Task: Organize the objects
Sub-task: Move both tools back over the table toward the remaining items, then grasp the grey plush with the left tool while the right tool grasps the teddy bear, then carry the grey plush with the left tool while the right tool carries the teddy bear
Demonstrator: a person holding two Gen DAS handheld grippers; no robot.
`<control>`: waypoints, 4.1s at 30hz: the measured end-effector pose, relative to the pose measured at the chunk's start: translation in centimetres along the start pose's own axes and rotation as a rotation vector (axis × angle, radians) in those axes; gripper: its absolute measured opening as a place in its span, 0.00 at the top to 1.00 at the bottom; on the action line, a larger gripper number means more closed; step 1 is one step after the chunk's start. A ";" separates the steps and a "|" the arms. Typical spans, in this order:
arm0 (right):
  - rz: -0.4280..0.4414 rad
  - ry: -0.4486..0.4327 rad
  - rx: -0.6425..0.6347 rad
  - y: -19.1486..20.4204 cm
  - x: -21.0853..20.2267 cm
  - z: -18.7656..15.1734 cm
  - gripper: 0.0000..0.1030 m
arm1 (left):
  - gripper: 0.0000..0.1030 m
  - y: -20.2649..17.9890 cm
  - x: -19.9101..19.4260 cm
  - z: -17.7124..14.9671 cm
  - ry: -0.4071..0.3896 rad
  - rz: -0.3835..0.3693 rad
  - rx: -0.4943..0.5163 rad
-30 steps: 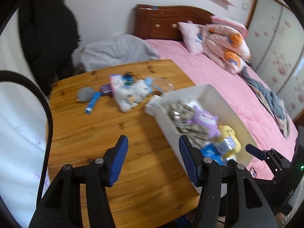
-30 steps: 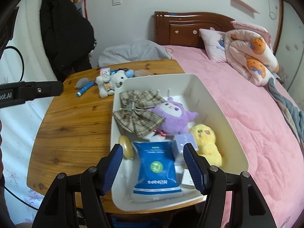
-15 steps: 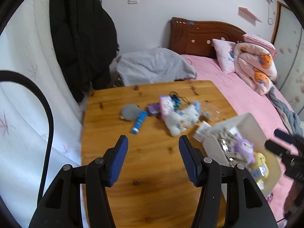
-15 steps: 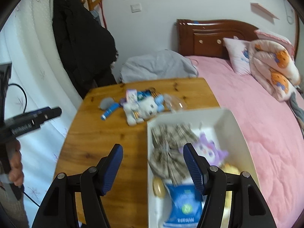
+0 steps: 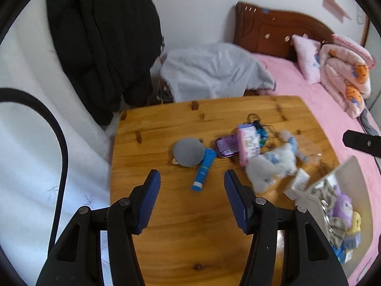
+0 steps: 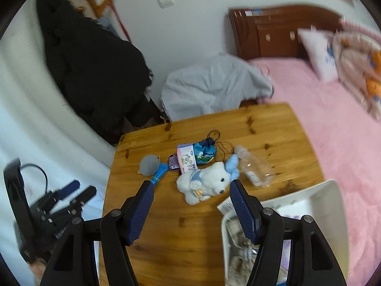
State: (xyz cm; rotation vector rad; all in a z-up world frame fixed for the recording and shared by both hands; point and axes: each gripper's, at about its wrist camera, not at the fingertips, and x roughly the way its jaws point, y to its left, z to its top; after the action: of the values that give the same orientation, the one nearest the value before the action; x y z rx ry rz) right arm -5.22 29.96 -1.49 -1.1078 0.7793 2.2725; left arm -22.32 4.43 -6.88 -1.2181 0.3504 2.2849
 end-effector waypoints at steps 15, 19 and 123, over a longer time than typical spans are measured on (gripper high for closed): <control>-0.020 0.299 0.268 -4.5 15.4 1.1 0.35 | 0.42 3.0 13.0 3.2 0.240 -0.059 -0.194; -0.032 0.326 0.273 -4.7 16.9 1.0 0.35 | 0.42 3.3 14.5 3.5 0.260 -0.046 -0.209; -0.631 -0.208 -0.403 -13.5 -4.0 -10.9 0.48 | 0.69 -28.6 -4.8 -9.3 0.182 -0.300 0.300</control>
State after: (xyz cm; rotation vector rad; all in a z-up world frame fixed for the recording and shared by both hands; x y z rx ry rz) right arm 11.46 31.60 -7.48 -1.0646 -0.1224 1.9744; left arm 2.24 22.39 -7.65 -1.2312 0.5182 1.8001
